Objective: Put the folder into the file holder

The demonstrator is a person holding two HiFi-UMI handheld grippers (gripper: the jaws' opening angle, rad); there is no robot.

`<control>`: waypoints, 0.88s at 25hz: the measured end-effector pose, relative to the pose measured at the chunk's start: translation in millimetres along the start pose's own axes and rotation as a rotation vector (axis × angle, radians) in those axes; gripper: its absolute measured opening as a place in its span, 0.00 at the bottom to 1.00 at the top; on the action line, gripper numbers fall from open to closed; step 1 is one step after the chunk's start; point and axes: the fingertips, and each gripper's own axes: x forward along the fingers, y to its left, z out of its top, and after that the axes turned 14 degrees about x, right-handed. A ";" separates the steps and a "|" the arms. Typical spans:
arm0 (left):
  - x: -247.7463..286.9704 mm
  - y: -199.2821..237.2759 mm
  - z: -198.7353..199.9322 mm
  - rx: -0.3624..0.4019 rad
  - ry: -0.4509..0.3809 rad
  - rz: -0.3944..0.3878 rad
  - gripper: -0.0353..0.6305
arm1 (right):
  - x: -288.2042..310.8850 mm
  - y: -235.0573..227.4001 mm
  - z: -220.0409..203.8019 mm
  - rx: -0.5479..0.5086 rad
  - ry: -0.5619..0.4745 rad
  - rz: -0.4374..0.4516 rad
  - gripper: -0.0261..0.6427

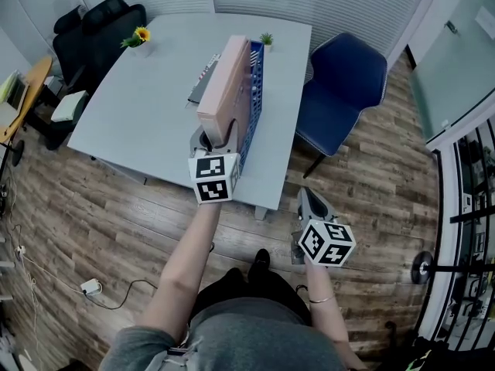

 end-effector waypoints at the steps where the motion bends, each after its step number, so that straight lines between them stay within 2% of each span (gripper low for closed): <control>1: -0.2 -0.8 -0.3 0.004 0.003 -0.004 0.33 | -0.2 0.8 -0.3 -0.001 0.001 0.001 0.05; 7: -6.0 -10.3 -15.2 0.001 0.054 -0.046 0.33 | -1.8 5.5 -1.9 -0.011 0.007 0.011 0.05; 15: -32.2 -22.8 -56.9 -0.069 0.137 -0.092 0.34 | -4.8 12.1 -8.4 -0.029 0.022 0.021 0.05; 22: -65.8 -33.1 -83.5 -0.101 0.184 -0.133 0.33 | -0.8 30.7 -17.9 -0.067 0.048 0.066 0.05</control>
